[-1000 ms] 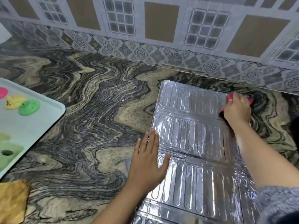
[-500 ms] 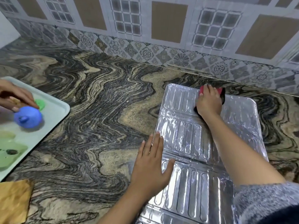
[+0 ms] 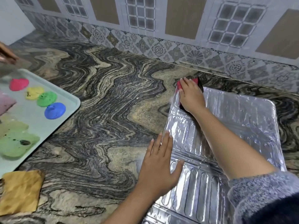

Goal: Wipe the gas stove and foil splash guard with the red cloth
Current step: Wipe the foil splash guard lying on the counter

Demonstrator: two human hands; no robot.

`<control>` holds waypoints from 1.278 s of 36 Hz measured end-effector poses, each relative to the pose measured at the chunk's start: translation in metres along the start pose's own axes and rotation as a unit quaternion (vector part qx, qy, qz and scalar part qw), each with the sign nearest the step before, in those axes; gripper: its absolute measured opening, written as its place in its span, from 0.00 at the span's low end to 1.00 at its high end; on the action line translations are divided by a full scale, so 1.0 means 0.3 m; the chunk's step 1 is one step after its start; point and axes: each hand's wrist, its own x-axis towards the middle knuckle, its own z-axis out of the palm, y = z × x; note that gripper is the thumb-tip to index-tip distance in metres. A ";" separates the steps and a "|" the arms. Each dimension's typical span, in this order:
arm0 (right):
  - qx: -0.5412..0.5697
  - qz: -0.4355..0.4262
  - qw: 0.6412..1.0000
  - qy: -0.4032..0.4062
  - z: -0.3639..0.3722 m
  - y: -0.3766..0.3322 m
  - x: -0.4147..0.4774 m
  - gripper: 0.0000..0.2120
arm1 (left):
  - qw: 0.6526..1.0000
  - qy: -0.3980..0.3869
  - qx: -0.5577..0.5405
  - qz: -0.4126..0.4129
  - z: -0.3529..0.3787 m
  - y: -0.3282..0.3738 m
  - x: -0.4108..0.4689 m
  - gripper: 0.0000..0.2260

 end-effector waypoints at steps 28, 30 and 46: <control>0.148 -0.201 0.952 -0.175 -0.115 0.016 -0.360 0.18 | 0.999 0.015 -0.034 0.014 -0.003 -0.002 -0.006 0.33; 0.157 -0.157 0.961 -0.166 -0.147 0.027 -0.364 0.18 | 0.999 0.018 -0.034 0.013 -0.002 -0.002 -0.004 0.33; -0.022 -0.145 0.973 -0.178 -0.184 -0.104 -0.327 0.20 | 0.998 0.005 -0.070 0.001 -0.011 -0.003 -0.005 0.33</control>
